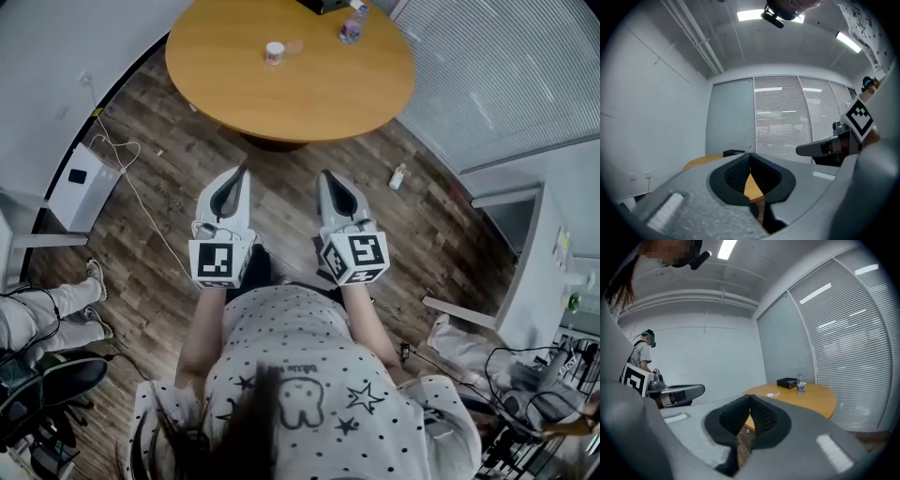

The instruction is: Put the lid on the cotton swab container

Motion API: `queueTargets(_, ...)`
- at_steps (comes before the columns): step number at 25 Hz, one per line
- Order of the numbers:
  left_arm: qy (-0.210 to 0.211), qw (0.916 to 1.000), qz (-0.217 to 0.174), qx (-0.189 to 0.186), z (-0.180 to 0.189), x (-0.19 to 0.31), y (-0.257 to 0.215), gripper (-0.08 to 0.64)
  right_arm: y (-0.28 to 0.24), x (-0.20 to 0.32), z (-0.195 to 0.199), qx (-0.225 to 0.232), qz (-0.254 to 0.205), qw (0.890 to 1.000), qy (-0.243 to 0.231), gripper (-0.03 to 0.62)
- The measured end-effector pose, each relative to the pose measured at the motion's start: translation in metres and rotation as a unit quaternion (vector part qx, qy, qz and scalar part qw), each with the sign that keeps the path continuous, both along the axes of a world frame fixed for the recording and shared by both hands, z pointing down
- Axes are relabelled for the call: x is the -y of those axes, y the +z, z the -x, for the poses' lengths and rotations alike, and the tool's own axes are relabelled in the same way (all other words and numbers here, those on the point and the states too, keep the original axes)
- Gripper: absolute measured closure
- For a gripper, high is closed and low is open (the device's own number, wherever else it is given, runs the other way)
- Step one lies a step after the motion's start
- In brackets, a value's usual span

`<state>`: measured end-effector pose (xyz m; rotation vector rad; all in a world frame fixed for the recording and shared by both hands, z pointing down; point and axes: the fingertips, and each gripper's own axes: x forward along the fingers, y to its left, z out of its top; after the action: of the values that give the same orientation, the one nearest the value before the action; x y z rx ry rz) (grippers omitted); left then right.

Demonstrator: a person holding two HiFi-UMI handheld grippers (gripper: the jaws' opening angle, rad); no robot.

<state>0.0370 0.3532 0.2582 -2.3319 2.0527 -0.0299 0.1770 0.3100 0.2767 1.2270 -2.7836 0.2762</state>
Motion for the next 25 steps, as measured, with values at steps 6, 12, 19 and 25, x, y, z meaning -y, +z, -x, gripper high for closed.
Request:
queueTargets(6,0.009,0.9999,0.007,-0.007,0.035,0.046,0.004,0.549,0.002,0.042,0.031,0.004,0.003,1.0,0.01,0.589)
queueTargets(12,0.034,0.9994,0.007,-0.007,0.055,0.075,0.006,0.549,0.002,0.067,0.052,0.012,0.004,1.0,0.024,0.589)
queueTargets(19,0.041,0.9988,0.009,-0.025,0.072,0.092,0.01,0.549,-0.005,0.08,0.066,0.014,-0.004,0.999,0.032,0.589)
queueTargets(25,0.045,0.9987,0.012,-0.021,0.071,0.108,0.015,0.549,-0.003,0.096,0.065,0.017,-0.006,0.999,0.038,0.589)
